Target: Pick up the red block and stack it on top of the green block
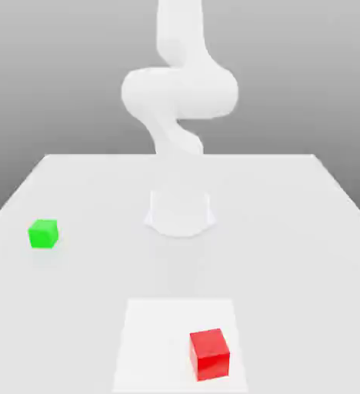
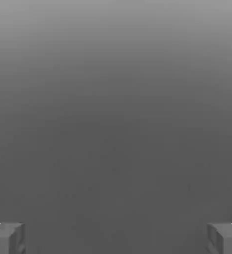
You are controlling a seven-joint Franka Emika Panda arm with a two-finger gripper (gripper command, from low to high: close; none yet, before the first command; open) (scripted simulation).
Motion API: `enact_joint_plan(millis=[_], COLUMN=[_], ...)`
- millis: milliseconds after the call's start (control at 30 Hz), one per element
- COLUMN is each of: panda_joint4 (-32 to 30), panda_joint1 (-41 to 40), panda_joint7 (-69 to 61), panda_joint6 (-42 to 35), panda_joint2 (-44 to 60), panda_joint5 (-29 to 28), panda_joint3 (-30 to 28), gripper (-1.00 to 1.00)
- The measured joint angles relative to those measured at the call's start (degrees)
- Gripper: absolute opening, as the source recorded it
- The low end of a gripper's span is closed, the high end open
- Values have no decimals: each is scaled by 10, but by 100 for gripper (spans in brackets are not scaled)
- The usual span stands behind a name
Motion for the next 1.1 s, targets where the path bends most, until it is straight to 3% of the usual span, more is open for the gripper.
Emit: enact_joint_plan(millis=[767, 933, 967, 1100], panda_joint4=[-124, -116, -114, -114], panda_joint1=[37, 38, 38, 38], panda_joint7=[-64, -61, -60, -60], panda_joint6=[206, 287, 301, 300], panda_joint2=[481, 585, 601, 601], panda_joint5=[-4, -12, -12, -13], panda_joint3=[13, 11, 10, 10], gripper=[0, 0, -100, -100])
